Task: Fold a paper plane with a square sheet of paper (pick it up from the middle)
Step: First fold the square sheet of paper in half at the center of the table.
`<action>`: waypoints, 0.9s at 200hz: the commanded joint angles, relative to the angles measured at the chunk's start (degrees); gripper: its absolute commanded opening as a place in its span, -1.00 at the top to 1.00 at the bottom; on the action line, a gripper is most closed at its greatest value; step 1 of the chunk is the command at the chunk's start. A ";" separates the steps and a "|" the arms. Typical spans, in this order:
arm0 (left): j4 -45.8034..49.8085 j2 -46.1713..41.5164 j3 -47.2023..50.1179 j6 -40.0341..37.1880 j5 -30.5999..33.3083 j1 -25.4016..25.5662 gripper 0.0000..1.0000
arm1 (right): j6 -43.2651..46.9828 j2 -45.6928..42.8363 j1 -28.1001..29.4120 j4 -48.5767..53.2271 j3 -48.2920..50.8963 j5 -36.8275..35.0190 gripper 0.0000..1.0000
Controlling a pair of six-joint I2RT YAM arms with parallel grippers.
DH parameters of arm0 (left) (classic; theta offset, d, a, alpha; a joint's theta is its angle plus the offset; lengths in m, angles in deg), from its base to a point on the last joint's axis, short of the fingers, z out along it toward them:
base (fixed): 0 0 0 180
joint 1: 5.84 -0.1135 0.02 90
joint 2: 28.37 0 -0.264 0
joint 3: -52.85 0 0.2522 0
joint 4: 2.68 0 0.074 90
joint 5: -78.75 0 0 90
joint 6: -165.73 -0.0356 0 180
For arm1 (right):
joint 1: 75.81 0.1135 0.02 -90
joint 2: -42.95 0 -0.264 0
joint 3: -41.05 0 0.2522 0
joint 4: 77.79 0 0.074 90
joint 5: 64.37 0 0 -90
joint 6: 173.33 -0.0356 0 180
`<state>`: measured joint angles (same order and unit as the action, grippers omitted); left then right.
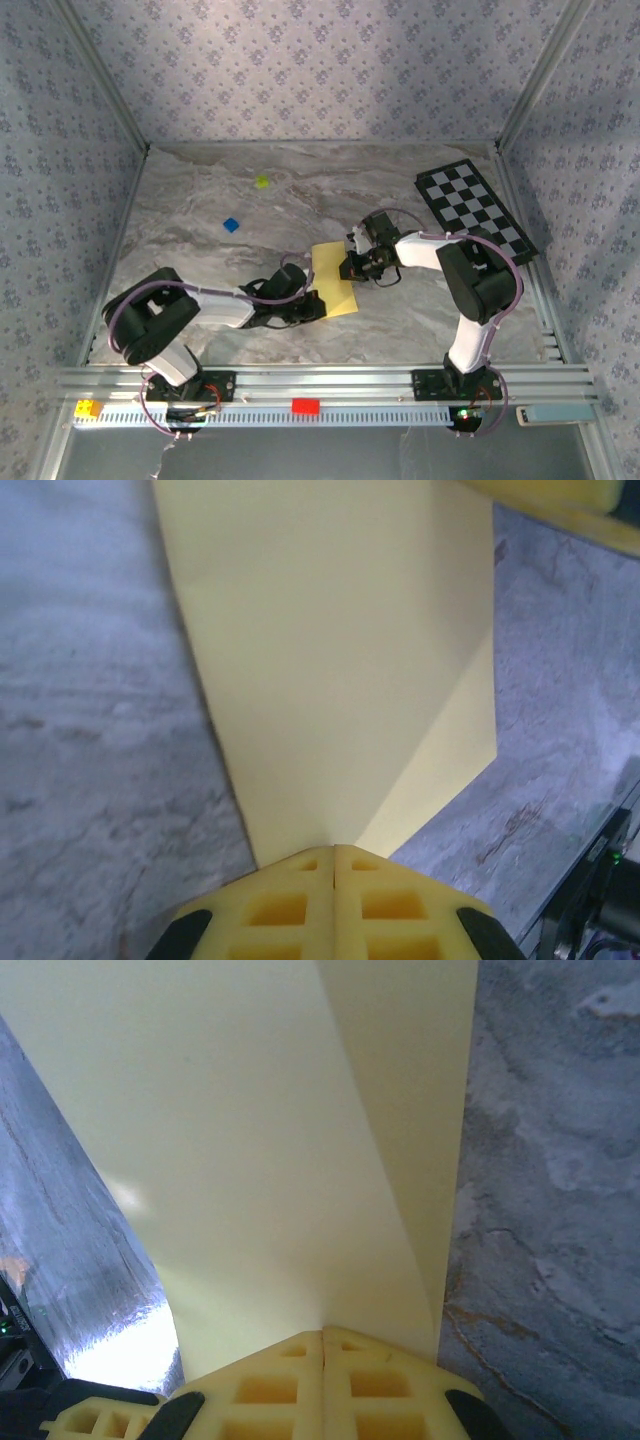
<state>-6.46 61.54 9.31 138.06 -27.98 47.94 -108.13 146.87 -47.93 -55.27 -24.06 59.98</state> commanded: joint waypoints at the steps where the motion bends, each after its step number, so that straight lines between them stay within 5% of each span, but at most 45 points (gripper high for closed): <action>1: 6.79 -1.77 1.02 -3.14 -1.15 0.59 1.00 | 0.19 4.89 -0.72 8.06 3.72 -10.98 1.00; 97: 14.97 -10.25 -6.00 -8.18 4.15 -1.73 0.99 | 0.37 4.54 -0.68 8.74 3.33 -10.93 1.00; 131: 11.93 -7.48 -9.79 -9.57 -1.12 -9.90 0.99 | 0.45 4.89 -0.61 8.99 3.01 -10.54 1.00; 180: 9.63 1.95 -16.61 -12.75 -6.70 -13.69 1.00 | 0.28 4.81 -0.38 9.87 1.69 -10.61 1.00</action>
<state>5.21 59.82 -5.29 127.72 -30.19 35.48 -108.13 147.18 -47.93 -54.09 -24.89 60.05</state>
